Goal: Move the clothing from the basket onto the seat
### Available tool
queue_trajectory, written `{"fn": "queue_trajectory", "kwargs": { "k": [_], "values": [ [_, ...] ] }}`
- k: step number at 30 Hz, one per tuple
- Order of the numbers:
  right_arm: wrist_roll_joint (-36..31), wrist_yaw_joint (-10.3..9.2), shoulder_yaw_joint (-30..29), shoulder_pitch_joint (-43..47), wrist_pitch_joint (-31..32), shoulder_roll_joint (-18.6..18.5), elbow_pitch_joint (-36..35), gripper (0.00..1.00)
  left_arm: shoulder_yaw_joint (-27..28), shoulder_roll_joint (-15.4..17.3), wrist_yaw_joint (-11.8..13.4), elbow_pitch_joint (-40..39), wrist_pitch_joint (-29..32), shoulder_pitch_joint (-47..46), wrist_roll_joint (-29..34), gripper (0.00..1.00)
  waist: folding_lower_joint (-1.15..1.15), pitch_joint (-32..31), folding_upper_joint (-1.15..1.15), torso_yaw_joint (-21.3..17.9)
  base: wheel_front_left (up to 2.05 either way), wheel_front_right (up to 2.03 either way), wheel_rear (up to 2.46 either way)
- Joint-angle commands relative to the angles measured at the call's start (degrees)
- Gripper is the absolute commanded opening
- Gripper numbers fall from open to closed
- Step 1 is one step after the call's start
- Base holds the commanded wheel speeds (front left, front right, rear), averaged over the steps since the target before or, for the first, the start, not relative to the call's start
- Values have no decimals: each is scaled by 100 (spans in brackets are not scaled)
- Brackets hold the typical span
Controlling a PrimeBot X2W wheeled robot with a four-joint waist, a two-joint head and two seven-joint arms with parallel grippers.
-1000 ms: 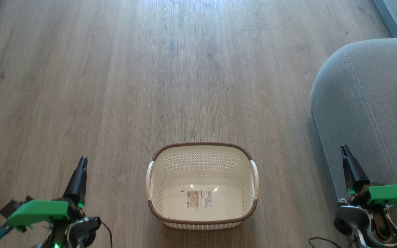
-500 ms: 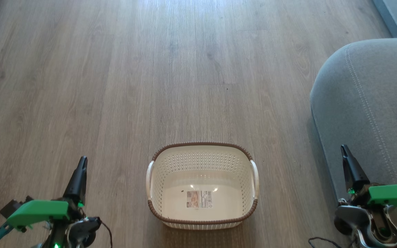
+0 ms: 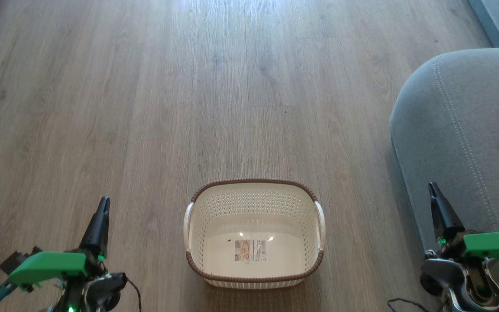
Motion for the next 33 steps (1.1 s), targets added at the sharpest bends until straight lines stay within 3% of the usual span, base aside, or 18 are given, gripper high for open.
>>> {"fn": "queue_trajectory", "kwargs": {
  "k": [1,33],
  "values": [
    [34,0,100,-218,34,-20,-223,0,193,58,-54,-191,43,-271,-38,0,0,0,0,0,0,0,0],
    [34,0,100,-218,34,-20,-223,0,193,58,-54,-191,42,-271,-38,0,0,0,0,0,0,0,0]
  ]
}}
